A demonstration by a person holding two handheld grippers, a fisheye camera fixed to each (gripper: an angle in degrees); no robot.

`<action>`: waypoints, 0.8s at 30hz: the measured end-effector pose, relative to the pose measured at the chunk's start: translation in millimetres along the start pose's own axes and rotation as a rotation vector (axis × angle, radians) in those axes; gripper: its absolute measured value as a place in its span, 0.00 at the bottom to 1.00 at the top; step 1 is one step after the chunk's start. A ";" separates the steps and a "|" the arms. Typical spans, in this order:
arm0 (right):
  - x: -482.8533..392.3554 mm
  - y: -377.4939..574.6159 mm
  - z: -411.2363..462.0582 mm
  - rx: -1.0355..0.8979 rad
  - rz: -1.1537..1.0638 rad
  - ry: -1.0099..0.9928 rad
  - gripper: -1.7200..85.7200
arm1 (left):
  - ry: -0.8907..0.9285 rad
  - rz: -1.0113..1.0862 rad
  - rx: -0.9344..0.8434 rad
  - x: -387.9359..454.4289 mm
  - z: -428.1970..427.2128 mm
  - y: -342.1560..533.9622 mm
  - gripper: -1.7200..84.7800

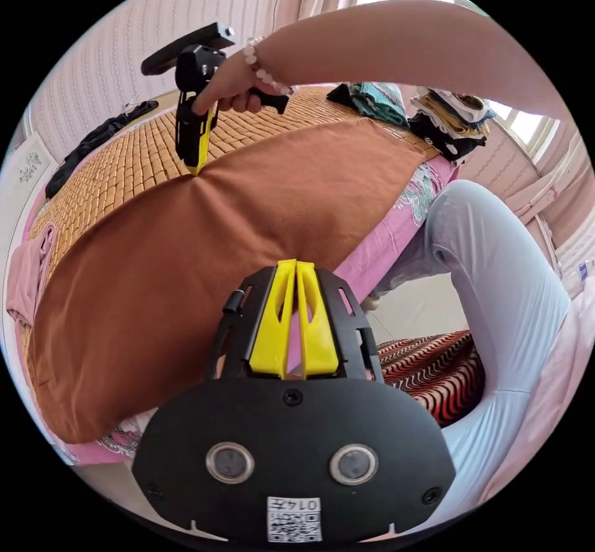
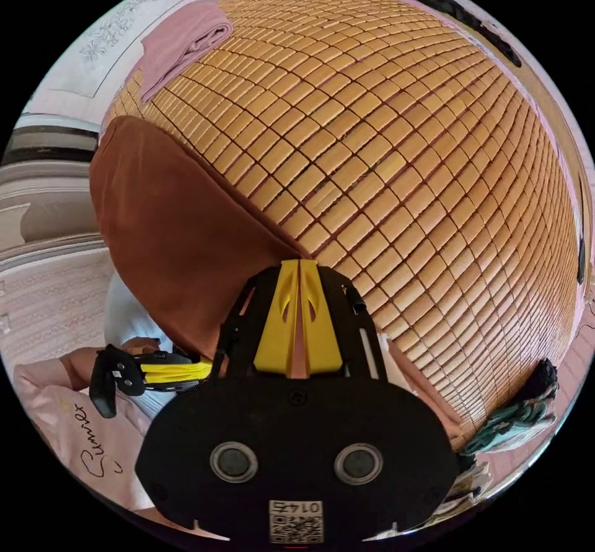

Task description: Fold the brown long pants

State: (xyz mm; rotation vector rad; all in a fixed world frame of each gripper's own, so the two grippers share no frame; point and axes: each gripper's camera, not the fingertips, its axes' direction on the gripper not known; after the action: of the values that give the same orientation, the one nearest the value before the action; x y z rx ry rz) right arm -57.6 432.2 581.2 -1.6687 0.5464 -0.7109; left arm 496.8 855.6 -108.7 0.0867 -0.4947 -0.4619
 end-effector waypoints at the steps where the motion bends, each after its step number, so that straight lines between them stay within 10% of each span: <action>1: 7.8 40.0 -5.1 0.138 0.034 -0.058 0.02 | -0.014 0.017 0.000 6.3 -3.9 -0.7 0.01; 5: 30.3 232.3 -8.5 0.502 0.219 -0.118 0.03 | 0.025 -0.011 0.109 26.8 -26.3 -0.6 0.03; 13: 123.1 548.6 31.7 0.524 0.864 0.054 0.13 | 0.066 0.143 0.111 81.2 -7.9 -57.9 0.13; 24: 217.7 638.4 118.0 0.508 0.876 -0.050 0.15 | 0.161 0.341 0.129 179.5 34.0 -153.3 0.18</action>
State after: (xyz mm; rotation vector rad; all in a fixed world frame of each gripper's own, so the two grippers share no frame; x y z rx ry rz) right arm 192.9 230.6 -23.4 -0.8355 0.8878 -0.1304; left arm 558.2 639.3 -29.3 0.1591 -0.3705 -0.0880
